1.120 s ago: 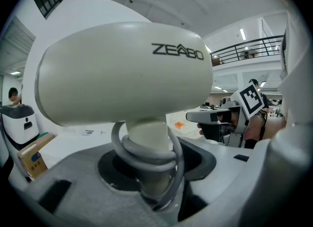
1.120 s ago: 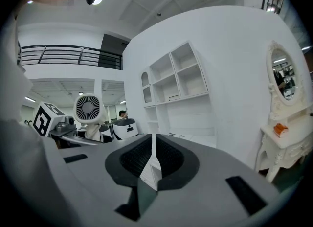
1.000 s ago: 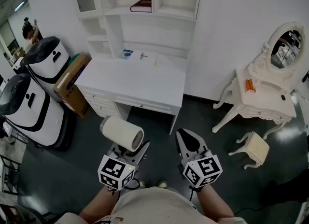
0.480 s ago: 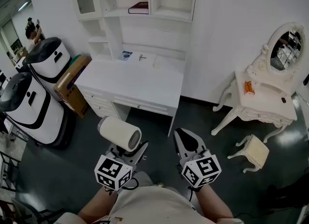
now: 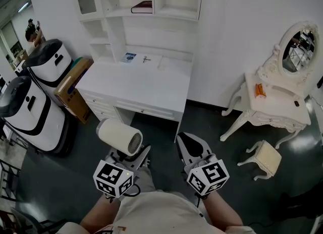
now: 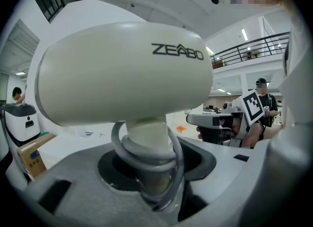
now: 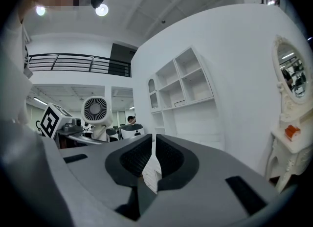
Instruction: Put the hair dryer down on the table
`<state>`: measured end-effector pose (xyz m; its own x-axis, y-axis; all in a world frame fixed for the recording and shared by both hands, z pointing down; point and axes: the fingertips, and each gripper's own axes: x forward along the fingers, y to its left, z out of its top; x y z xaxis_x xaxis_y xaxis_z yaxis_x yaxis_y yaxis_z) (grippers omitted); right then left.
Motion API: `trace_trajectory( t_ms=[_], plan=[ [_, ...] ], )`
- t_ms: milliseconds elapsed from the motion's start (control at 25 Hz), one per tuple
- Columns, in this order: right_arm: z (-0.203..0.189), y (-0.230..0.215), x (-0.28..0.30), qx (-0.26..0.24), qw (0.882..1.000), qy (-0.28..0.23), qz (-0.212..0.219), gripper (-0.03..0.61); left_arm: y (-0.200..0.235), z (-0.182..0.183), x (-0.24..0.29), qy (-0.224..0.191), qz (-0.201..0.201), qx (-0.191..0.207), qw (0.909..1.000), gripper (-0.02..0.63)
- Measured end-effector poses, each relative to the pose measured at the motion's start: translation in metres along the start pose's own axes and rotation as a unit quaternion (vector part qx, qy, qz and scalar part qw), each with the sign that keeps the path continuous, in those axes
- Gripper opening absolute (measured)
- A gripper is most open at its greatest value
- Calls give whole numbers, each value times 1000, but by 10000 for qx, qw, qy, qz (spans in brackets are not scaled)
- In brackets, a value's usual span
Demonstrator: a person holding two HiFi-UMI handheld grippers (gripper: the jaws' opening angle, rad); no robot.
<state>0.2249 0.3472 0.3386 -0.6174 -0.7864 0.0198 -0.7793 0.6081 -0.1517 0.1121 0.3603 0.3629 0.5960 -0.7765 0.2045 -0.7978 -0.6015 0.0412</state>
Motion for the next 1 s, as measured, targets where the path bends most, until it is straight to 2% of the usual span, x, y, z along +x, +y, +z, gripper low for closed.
trace_trajectory(
  t_ms=[240,440,720,1000],
  plan=[
    [-12,-12,30,-9,10000,95,-2,32,23,-6,21,-18,-24,-112,9999,212],
    [-15,-30,76,41,9999,119,10,31,63,-9,46,15,-12,-212,9998,212],
    [-25,-57,163,103,9996,262,22,25,143,-9,95,107,-23,-220,9997,212],
    [-19,-87,265,158,9992,367,-93,23,236,4,154,246,-197,-292,9991,212]
  ],
)
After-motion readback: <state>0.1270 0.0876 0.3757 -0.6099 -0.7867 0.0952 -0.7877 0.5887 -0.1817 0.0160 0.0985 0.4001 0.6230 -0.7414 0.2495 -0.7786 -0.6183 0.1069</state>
